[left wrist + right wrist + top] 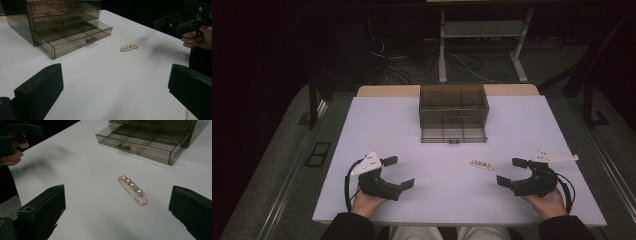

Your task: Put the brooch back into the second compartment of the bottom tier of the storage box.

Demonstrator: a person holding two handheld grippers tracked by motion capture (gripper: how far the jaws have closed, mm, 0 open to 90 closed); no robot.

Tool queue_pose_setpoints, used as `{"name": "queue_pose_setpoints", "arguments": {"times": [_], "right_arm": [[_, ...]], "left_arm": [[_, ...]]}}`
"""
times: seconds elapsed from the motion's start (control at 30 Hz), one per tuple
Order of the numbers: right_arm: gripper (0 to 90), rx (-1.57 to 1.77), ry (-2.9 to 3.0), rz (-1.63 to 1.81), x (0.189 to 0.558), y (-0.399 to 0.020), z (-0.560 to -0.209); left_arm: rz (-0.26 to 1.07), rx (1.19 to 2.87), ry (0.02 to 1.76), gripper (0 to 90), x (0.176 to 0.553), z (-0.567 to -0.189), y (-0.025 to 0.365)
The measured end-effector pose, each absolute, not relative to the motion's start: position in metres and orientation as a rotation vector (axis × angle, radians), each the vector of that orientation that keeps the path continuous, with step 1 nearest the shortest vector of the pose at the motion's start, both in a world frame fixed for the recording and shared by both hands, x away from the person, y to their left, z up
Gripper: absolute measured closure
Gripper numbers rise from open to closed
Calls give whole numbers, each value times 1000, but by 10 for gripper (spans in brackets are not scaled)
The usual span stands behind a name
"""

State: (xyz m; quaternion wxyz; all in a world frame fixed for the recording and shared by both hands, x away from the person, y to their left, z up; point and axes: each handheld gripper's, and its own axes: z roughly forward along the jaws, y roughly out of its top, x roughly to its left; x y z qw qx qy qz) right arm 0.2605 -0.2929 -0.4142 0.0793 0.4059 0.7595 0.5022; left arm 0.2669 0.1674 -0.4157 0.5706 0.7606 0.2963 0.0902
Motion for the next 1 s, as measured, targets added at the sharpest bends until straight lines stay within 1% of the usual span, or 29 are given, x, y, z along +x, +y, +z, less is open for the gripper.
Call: {"name": "queue_pose_setpoints", "arguments": {"times": [0.57, 1.0], "right_arm": [[6, 1221, 2306, 1480, 260, -293, -414], [5, 1182, 2356, 1410, 259, -290, -407]], "left_arm": [[200, 1786, 707, 0, 268, -417, 169], [208, 1776, 727, 0, 267, -417, 172]]}}
